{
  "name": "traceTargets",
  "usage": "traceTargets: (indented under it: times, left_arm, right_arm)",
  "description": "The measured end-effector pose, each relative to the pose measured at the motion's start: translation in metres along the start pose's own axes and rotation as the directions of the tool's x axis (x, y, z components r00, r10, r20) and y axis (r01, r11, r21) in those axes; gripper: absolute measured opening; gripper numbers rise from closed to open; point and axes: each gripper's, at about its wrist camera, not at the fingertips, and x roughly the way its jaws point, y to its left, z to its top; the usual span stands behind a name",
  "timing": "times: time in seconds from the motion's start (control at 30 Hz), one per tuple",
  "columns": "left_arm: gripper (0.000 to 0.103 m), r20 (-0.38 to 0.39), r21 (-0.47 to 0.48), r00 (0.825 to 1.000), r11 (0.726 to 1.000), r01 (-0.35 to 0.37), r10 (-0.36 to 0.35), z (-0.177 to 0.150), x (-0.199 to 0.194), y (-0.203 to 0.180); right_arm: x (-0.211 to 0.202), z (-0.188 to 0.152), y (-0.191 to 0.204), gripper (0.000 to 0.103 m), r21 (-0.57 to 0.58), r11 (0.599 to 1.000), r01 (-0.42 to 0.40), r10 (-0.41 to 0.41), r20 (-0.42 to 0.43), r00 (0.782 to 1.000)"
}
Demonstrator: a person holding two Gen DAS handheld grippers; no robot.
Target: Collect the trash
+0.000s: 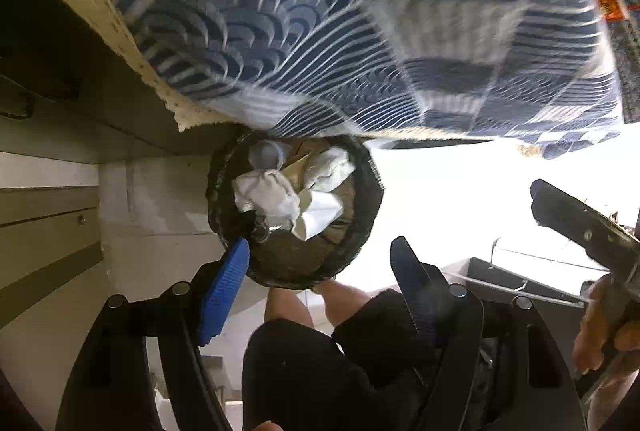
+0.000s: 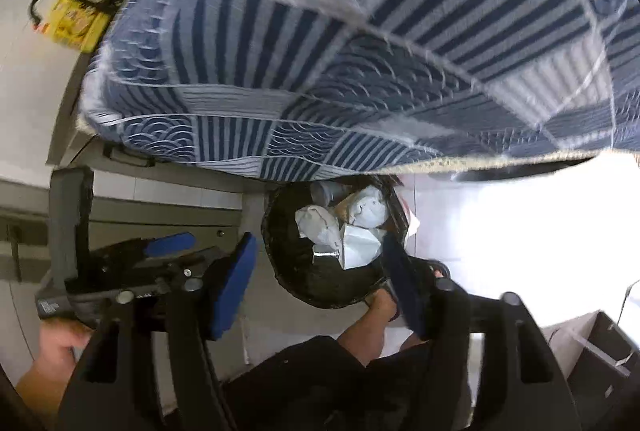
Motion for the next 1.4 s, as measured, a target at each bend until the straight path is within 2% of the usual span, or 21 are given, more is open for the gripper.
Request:
traceTargets:
  times: [0.13, 0.2, 0.27, 0.4, 0.47, 0.53, 0.67, 0.8, 1.03, 1.17, 1.27, 1.4]
  left_arm:
    - [0.071, 0.065, 0.019, 0.998, 1.000, -0.024, 0.023, -0.003, -0.034, -0.021]
    - [0.079, 0.105, 0.021, 0.994, 0.999, -0.033, 0.031, -0.004, -0.054, -0.031]
    - [0.080, 0.140, 0.016, 0.990, 0.999, -0.035, 0.032, -0.005, -0.073, -0.040]
    - [0.080, 0.204, 0.008, 0.979, 0.999, -0.033, 0.031, -0.002, -0.101, -0.055]
    - [0.081, 0.234, 0.013, 0.972, 0.999, -0.038, 0.034, -0.001, -0.113, -0.066]
    - [0.089, 0.259, 0.030, 0.965, 0.998, -0.050, 0.040, -0.002, -0.123, -0.079]
    - [0.096, 0.341, 0.036, 0.938, 0.997, -0.069, 0.053, -0.002, -0.153, -0.098]
    - [0.096, 0.404, 0.035, 0.911, 0.993, -0.109, 0.086, -0.002, -0.181, -0.117]
    - [0.096, 0.481, 0.051, 0.872, 0.989, -0.135, 0.095, 0.000, -0.220, -0.149]
    - [0.096, 0.509, 0.047, 0.855, 0.989, -0.138, 0.095, 0.002, -0.236, -0.167]
    - [0.096, 0.533, 0.054, 0.839, 0.985, -0.165, 0.111, 0.000, -0.246, -0.181]
    - [0.096, 0.546, 0.083, 0.833, 0.984, -0.159, 0.089, -0.002, -0.255, -0.197]
  right_arm:
    - [-0.033, 0.002, 0.008, 0.076, -0.065, 0.998, 0.005, -0.002, 0.037, 0.999]
    - [-0.046, 0.004, 0.011, 0.077, -0.085, 0.996, 0.000, 0.005, 0.059, 0.998]
    - [-0.064, 0.008, 0.014, 0.099, -0.104, 0.995, 0.002, 0.007, 0.081, 0.997]
    - [-0.097, 0.015, 0.014, 0.099, -0.131, 0.991, -0.006, 0.026, 0.153, 0.988]
    - [-0.109, 0.019, 0.014, 0.099, -0.141, 0.990, 0.022, 0.002, 0.167, 0.986]
    - [-0.123, 0.022, 0.012, 0.099, -0.155, 0.988, 0.030, 0.001, 0.197, 0.980]
    - [-0.157, 0.028, 0.010, 0.099, -0.190, 0.979, 0.071, -0.016, 0.277, 0.961]
    - [-0.190, 0.035, 0.006, 0.099, -0.196, 0.978, 0.070, -0.004, 0.322, 0.947]
    - [-0.252, 0.042, 0.007, 0.099, -0.219, 0.972, 0.089, 0.013, 0.425, 0.905]
    - [-0.281, 0.039, 0.006, 0.099, -0.213, 0.964, 0.161, -0.030, 0.512, 0.858]
    - [-0.293, 0.039, 0.002, 0.099, -0.214, 0.966, 0.147, -0.017, 0.514, 0.857]
    - [-0.308, 0.038, -0.002, 0.099, -0.209, 0.966, 0.152, -0.021, 0.523, 0.852]
